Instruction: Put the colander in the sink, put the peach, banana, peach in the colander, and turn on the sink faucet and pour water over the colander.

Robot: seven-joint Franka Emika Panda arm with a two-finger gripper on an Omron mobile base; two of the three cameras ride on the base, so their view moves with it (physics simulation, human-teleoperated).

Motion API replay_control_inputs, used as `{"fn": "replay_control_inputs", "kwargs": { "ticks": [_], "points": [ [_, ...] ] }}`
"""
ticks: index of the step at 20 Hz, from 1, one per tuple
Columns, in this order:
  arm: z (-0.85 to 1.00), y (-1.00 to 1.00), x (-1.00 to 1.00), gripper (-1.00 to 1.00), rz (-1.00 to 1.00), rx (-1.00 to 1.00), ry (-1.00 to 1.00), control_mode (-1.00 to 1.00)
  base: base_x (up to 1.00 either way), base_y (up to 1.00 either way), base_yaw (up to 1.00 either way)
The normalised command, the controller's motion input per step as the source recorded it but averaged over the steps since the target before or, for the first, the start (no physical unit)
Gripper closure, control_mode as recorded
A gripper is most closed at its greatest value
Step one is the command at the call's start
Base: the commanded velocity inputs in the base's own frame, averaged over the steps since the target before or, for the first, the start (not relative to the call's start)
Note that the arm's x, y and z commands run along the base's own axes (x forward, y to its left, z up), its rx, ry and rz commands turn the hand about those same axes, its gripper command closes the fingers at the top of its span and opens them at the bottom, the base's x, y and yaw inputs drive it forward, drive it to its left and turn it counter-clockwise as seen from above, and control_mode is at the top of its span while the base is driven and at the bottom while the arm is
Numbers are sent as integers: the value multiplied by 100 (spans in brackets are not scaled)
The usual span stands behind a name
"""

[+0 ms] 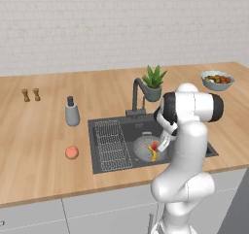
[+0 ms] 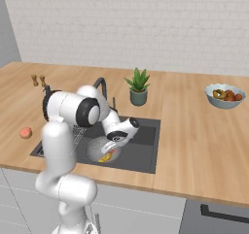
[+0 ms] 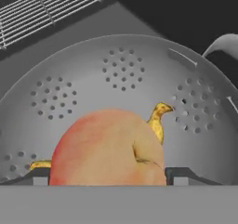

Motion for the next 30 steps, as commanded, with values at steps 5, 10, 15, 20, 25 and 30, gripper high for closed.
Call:
{"fn": "replay_control_inputs", "kwargs": {
  "ticks": [5,10,15,20,25,30],
  "points": [
    [43,11,0,-100,2,0,-18,-100,0,0,0],
    [43,1,0,-100,6,1,-17,-100,0,0,0],
    [19,6,-6,-100,9,0,-10,-100,0,0,0],
    [0,19,-7,-100,20,-1,0,-100,0,0,0],
    [-5,11,-27,-100,36,-12,4,-100,0,0,0],
    [-6,0,-47,-100,30,-13,-9,-100,0,0,0]
  ]
}}
